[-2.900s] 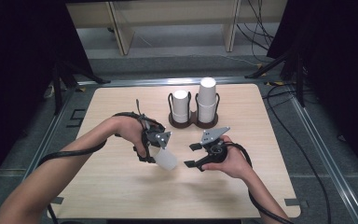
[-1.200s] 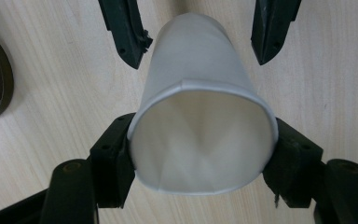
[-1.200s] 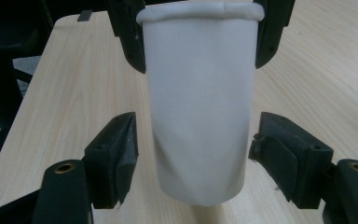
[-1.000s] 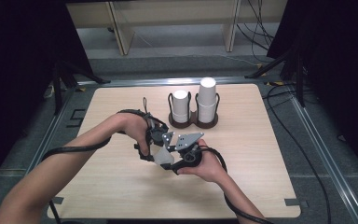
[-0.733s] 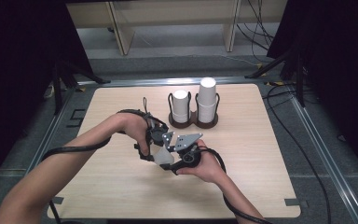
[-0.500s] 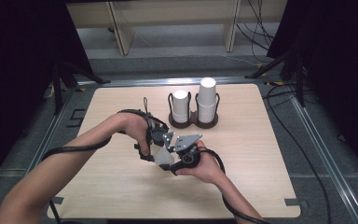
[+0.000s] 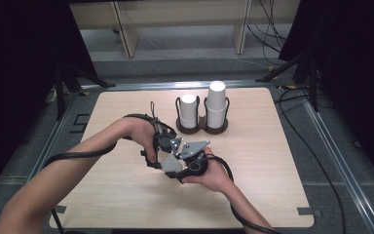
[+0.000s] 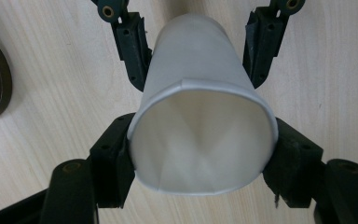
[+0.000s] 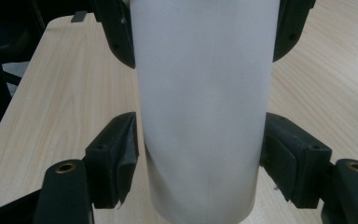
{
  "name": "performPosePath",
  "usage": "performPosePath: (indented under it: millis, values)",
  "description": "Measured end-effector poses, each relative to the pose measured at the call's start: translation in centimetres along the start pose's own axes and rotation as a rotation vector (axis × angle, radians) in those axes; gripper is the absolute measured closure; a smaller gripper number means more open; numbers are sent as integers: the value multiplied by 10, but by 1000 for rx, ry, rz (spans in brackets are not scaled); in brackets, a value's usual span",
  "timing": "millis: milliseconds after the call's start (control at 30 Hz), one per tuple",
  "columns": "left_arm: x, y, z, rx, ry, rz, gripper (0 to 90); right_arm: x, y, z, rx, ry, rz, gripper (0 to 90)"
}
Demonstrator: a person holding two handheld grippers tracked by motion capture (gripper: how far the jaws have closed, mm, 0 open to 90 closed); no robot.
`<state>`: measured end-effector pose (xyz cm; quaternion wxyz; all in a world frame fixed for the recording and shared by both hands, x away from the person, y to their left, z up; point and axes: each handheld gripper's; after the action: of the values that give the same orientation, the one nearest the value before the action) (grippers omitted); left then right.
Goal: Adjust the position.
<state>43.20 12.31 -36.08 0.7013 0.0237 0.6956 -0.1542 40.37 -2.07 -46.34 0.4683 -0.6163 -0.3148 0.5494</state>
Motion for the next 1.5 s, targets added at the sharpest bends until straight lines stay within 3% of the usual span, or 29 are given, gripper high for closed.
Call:
performPosePath:
  millis: [233, 300, 333, 367, 467, 500, 633, 667, 700, 733, 867, 933, 1100, 1133, 1267, 1300, 1467, 1500]
  values:
    - [0, -3, -1, -14, 7, -8, 333, 2, 3, 0, 9, 5, -6, 318]
    - [-1, -4, 0, 13, 9, 10, 333, 2, 3, 0, 4, 6, -11, 334]
    - [0, -4, -1, -14, 5, -18, 332, 2, 4, 0, -6, 12, -18, 346]
    - [0, -4, -1, -14, 5, -21, 332, 1, 4, 0, -4, 12, -19, 350]
    - [-1, -6, 0, 23, 8, 1, 332, 1, 6, 0, 5, 7, -18, 356]
    - [0, -5, -2, -5, 5, -26, 332, 1, 6, 1, 3, 6, -18, 357]
    - [0, -4, -3, -11, -3, -67, 314, 0, 7, 2, -15, 18, -35, 361]
    - [-1, -3, -3, 7, -10, -74, 306, -1, 8, 2, -18, 13, -30, 360]
    - [0, -2, -5, -17, -15, -121, 293, -1, 8, 3, -15, 16, -30, 358]
    - [0, -1, -5, -17, -18, -132, 275, -3, 9, 2, -27, 20, -38, 356]
    - [0, 2, -8, -39, -58, -252, 186, -7, 11, 3, -34, 44, -50, 356]
    - [0, 4, -9, -29, -108, -317, 153, -10, 13, 3, -34, 60, -68, 356]
    - [3, 15, -16, -64, -212, -457, 141, -25, 19, 3, -14, 105, -86, 354]
    - [5, 18, -18, -85, -228, -490, 137, -30, 20, 2, -25, 125, -102, 353]
    - [15, 33, -31, -166, -376, -639, 123, -48, 27, 1, 16, 183, -143, 351]
    - [19, 37, -37, -196, -401, -687, 121, -53, 29, 0, 4, 205, -156, 351]
    - [39, 54, -58, -337, -490, -833, 111, -75, 39, -3, 55, 280, -222, 350]
    - [46, 58, -61, -349, -537, -879, 111, -78, 40, -4, 56, 289, -230, 350]
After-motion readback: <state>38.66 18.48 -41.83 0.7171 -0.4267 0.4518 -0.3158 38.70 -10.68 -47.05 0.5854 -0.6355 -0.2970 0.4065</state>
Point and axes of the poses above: each handheld gripper's, and its own axes: x roughly forward along the jaws, y roughly out of its underside, z roughly to its left, and after that the axes turned 8 degrees about -z, right-handed
